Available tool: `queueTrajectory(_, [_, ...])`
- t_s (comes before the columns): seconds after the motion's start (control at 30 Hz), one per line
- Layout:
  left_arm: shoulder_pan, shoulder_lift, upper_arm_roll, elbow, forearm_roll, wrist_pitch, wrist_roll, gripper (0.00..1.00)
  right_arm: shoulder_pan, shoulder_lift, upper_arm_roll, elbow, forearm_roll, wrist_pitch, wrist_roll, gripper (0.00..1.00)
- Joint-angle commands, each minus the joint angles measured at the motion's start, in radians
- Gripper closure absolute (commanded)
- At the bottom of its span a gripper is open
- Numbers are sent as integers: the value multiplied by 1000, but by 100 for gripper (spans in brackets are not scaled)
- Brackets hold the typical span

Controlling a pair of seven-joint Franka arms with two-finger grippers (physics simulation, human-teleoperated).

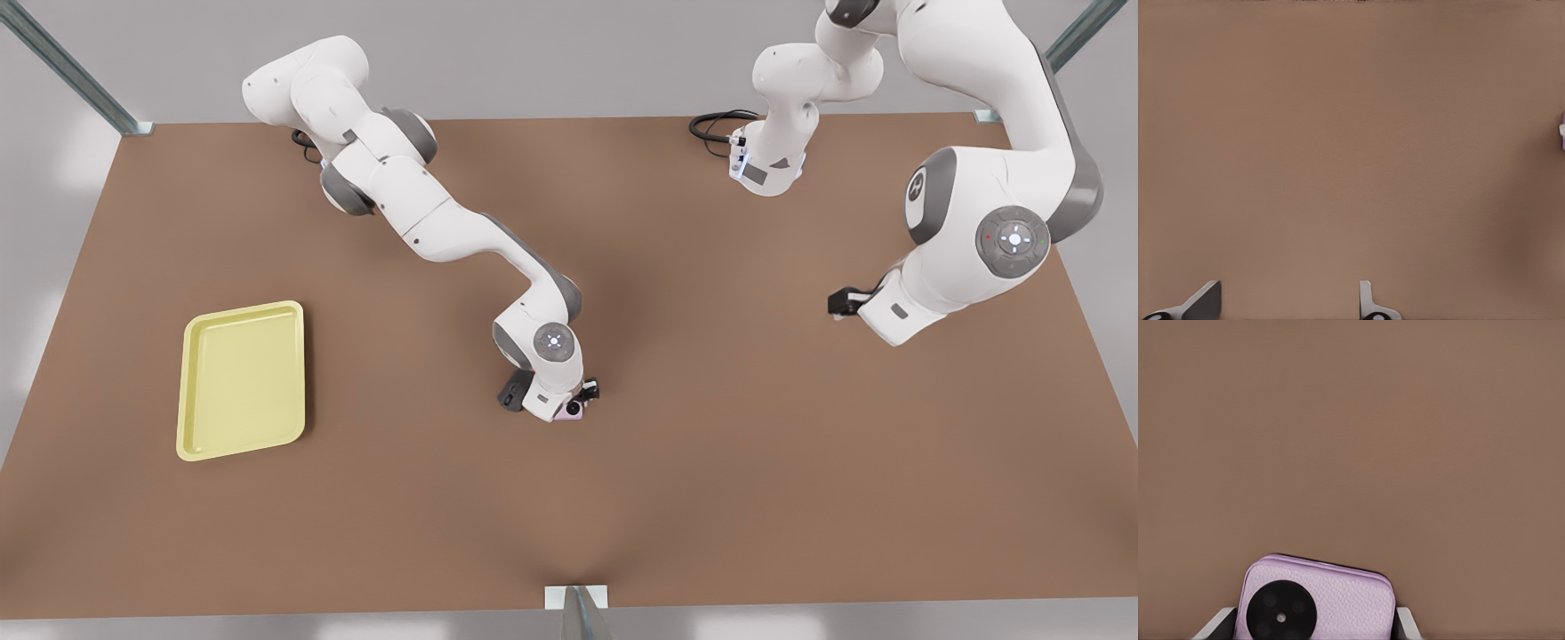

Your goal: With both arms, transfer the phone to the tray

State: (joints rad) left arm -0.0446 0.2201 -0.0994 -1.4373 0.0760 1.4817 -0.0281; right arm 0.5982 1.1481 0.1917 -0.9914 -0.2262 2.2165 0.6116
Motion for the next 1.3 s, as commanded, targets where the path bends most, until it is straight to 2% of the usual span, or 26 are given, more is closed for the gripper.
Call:
queueTrajectory(0.0, [-1,-1,0,0,5,42,103,0,0,-2,2,0,1,-4,-15,13])
queueTrajectory(0.1, [0,-1,0,-2,5,40,103,0,0,-7,0,0,2,-8,-15,20])
queueTrajectory(0.2, [-1,2,0,-2,5,38,103,0,-1,-21,5,23,5,-72,-16,20])
queueTrajectory(0.33, [0,7,0,-2,5,31,103,0,-69,-159,3,-16,21,-164,-115,19])
queueTrajectory(0.5, [0,-2,-3,1,4,3,85,0,-279,-473,12,-432,84,-124,-421,18])
queueTrajectory(0.53, [-1,-5,-6,1,4,2,86,0,-330,-539,12,-568,84,-28,-486,18])
queueTrajectory(0.67, [-6,-5,-13,3,-1,-18,86,0,-560,-691,12,-831,84,60,-803,18])
queueTrajectory(0.8, [-6,-1,-11,3,2,-18,86,0,-761,-696,12,-852,84,75,-1078,18])
queueTrajectory(0.87, [-6,-1,-11,3,4,-18,86,0,-842,-656,11,-862,84,161,-1185,18])
queueTrajectory(1.07, [-6,2,-11,3,5,-17,86,0,-923,-689,11,-994,84,169,-1250,15])
queueTrajectory(1.2, [-8,1,-11,5,5,-17,86,0,-1000,-683,9,-986,80,204,-1360,15])
queueTrajectory(1.23, [-6,1,-11,5,5,-17,86,0,-1009,-685,9,-983,80,204,-1377,11])
queueTrajectory(1.27, [-8,1,-11,11,5,-18,86,0,-1009,-680,9,-957,80,190,-1372,0])
